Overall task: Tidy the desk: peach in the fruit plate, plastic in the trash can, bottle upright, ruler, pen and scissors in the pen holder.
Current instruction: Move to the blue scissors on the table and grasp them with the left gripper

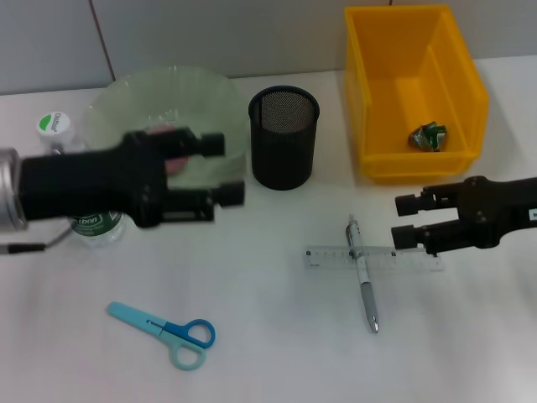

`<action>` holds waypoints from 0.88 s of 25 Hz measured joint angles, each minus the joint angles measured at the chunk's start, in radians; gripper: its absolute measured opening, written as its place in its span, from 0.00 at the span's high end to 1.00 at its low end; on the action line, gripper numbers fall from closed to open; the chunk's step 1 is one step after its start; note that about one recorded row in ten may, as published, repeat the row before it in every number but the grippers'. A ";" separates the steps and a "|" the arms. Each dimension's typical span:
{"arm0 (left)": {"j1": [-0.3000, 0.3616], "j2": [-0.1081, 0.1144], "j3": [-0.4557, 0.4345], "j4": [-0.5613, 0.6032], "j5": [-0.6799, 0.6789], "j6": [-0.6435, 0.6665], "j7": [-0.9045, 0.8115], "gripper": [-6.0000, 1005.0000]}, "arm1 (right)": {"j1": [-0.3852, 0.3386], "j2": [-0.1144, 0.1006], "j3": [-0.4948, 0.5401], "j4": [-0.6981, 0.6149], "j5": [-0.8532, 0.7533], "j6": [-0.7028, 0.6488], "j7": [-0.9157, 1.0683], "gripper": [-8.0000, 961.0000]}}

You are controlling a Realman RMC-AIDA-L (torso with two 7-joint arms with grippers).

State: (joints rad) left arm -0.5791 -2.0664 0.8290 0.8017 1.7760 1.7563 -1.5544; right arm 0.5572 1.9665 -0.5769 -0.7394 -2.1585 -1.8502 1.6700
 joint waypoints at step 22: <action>0.098 -0.002 0.143 -0.109 -0.003 -0.089 0.195 0.19 | 0.101 -0.021 -0.065 -0.076 -0.073 0.001 0.105 0.20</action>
State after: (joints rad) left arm -0.4815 -2.0687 0.9721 0.6928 1.7731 1.6671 -1.3598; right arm 0.6585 1.9455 -0.6423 -0.8155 -2.2311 -1.8489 1.7747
